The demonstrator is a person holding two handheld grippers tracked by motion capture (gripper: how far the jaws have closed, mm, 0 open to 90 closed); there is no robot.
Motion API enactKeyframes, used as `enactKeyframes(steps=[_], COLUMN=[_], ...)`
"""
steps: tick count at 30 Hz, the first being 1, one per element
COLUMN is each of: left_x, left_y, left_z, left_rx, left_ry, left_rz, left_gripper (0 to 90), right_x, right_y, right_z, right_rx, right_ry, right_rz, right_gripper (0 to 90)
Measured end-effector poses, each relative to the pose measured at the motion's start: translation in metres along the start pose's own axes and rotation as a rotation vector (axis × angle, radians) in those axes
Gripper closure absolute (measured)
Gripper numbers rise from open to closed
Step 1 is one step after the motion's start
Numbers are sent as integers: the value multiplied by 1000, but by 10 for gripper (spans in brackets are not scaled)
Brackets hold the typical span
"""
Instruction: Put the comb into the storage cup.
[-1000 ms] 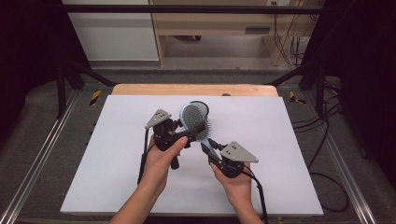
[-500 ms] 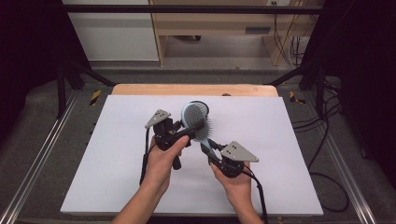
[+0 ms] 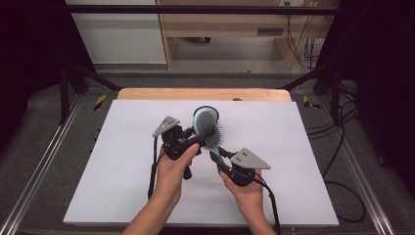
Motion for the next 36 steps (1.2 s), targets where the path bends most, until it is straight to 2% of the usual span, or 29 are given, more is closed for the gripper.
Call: enactKeyframes(steps=[17, 25, 28, 33, 36], left_x=[1, 1, 0, -10, -15], left_y=[0, -1, -2, -7, -9], left_z=[-2, -4, -5, -9, -9], left_rx=[19, 28, 29, 27, 22], left_ry=[-14, -11, -14, -94, -106], left_rz=[3, -8, -14, -21, -41], left_gripper=[514, 515, 515, 514, 514], right_x=[1, -1, 0, 1, 1], right_y=[0, 2, 1, 0, 1], right_z=[-1, -5, -7, -10, -11], right_rx=[-12, -46, -43, -32, -37], right_ry=[-21, -45, -61, -78, -77], right_rz=[10, 14, 24, 35, 52], right_gripper=[697, 684, 554, 370, 259])
Point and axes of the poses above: each handheld gripper's, and its own axes: y roughly backward along the jaws, x roughly out of its underside, z roughly to its left, the point moved 5 cm from there along -y, roughly forward along the jaws, and after that the axes turned 12 degrees about -z, right-handed, at the moved point
